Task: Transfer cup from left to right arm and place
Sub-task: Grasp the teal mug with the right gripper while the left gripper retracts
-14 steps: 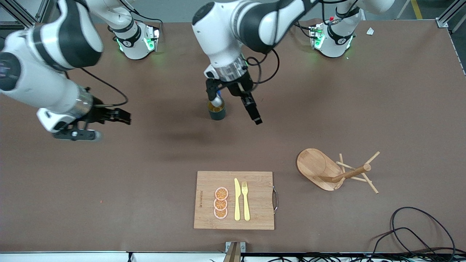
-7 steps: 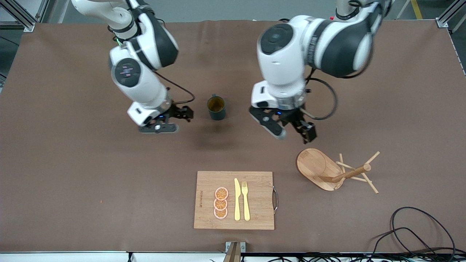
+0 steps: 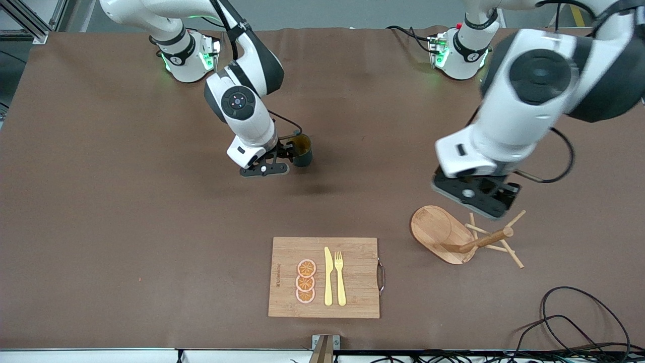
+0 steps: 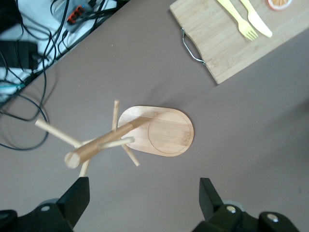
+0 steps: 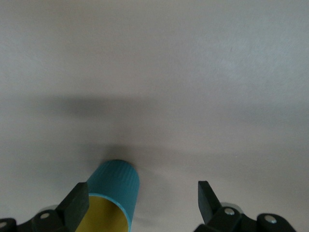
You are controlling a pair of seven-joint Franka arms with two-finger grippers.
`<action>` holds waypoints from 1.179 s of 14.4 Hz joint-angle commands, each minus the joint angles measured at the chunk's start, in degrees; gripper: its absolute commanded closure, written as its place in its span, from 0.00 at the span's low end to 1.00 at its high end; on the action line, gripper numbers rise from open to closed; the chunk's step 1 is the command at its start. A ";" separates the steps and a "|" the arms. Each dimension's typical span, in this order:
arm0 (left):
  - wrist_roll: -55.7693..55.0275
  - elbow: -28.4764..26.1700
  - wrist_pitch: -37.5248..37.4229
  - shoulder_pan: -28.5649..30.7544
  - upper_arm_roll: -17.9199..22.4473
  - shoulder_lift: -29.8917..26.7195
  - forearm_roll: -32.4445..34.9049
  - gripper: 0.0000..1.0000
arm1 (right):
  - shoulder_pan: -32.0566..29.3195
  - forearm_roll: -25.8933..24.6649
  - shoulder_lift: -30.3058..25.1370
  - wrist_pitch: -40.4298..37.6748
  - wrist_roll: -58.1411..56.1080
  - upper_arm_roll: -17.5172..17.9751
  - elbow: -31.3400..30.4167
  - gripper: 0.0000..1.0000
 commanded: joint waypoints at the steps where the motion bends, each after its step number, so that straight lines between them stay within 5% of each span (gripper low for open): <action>1: -1.99 -1.62 0.33 3.85 -0.39 -2.60 -5.63 0.00 | 2.75 0.28 -1.56 4.99 3.41 -0.71 -6.22 0.00; 5: -17.97 -3.12 -4.92 4.30 -0.21 -7.52 -7.23 0.00 | 5.03 0.28 -1.73 6.76 5.17 -0.71 -9.65 0.00; 9: -20.90 -5.48 -7.94 5.78 -0.21 -12.09 -8.19 0.00 | 6.17 0.19 -1.65 6.85 5.36 -0.71 -9.92 0.02; 16: -20.81 -15.77 -6.53 12.65 -0.30 -21.06 -11.80 0.00 | 6.44 -0.42 -1.56 7.46 5.44 -0.71 -9.92 0.94; 17: -20.81 -15.86 -6.53 12.91 -0.04 -21.24 -11.80 0.00 | 6.09 -0.42 -1.56 7.46 5.44 -0.71 -9.83 1.00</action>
